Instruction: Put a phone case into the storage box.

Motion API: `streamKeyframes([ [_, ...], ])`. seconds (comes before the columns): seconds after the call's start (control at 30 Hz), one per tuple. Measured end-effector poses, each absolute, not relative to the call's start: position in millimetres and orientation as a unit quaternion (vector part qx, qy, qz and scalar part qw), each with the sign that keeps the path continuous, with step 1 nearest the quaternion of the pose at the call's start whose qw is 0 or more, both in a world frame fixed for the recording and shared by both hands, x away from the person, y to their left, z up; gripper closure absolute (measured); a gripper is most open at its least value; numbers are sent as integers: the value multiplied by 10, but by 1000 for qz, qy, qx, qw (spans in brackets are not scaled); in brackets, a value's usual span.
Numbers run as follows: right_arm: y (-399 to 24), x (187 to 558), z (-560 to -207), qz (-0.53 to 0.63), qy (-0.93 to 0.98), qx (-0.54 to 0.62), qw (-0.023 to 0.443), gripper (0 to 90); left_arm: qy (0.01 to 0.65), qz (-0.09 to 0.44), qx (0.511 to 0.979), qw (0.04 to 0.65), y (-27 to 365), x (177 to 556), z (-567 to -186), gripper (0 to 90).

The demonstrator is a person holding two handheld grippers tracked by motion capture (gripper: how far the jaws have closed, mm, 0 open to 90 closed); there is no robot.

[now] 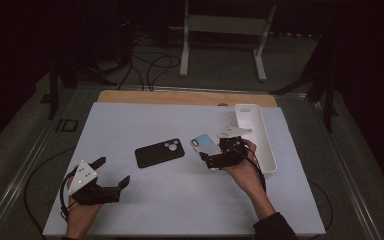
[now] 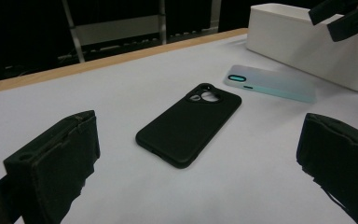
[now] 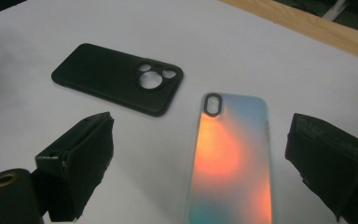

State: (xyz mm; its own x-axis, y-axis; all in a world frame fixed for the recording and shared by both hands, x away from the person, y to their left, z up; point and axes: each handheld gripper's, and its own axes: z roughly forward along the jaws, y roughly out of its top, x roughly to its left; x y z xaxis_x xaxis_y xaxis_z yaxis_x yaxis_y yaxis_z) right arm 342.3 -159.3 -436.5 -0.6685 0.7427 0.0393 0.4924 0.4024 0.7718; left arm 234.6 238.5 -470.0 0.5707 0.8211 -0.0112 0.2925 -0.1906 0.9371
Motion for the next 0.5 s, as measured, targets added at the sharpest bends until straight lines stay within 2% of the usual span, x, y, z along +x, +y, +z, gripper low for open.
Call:
streamKeyframes([
  [0.5, -1427, 3722, -4567, 338, 834, 422, 111, 78, 382, 260, 727, 507, 2384, 2344, -4704, 0],
])
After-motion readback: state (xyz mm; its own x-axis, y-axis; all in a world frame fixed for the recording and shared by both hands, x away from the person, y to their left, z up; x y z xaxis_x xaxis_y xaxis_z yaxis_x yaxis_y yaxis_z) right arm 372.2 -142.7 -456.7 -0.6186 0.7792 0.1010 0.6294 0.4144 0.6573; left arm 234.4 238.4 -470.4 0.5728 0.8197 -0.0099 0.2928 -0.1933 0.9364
